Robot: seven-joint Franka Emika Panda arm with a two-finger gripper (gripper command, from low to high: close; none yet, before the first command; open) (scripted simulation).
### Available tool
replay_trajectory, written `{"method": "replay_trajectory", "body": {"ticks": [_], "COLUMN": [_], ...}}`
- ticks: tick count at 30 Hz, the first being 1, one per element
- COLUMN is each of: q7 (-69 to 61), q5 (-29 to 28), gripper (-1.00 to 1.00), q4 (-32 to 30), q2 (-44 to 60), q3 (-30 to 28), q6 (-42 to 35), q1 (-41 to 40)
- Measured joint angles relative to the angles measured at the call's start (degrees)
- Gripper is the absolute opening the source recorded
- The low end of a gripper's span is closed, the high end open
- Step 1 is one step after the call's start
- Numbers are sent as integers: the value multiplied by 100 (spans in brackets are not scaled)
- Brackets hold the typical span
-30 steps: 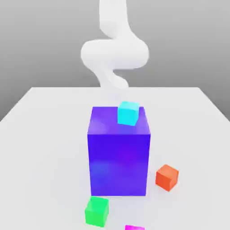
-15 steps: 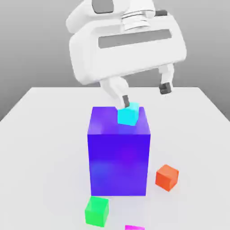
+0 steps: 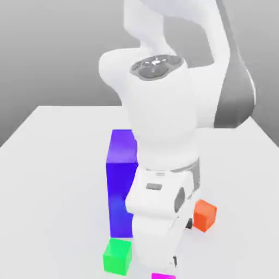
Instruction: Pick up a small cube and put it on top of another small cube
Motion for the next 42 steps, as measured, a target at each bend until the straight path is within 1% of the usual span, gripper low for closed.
{"method": "replay_trajectory", "body": {"ticks": [4, 6, 8, 9, 15, 19, 21, 32, 38, 42], "q7": [-440, -606, -754, -800, -826, -619, -797, -3837, -5694, -6874], "q5": [-477, -458, -308, -254, -222, -510, -689, -1370, -1562, -1596], "gripper": [0, 0, 0, -100, -100, -100, -100, -100, -100, -100], "q4": [-11, 56, 155, 190, 208, 54, -73, -901, -1369, -1651], "q2": [486, 851, 1287, 1438, 1513, 880, 568, -437, -924, -1152], "q3": [-51, 30, 209, 279, 310, 49, -24, 23, 37, 37], "q6": [299, 567, 895, 1008, 1049, 578, 397, 279, 289, 370], "q1": [49, -6, -147, -204, -229, -29, -35, -682, -989, -1153]}}
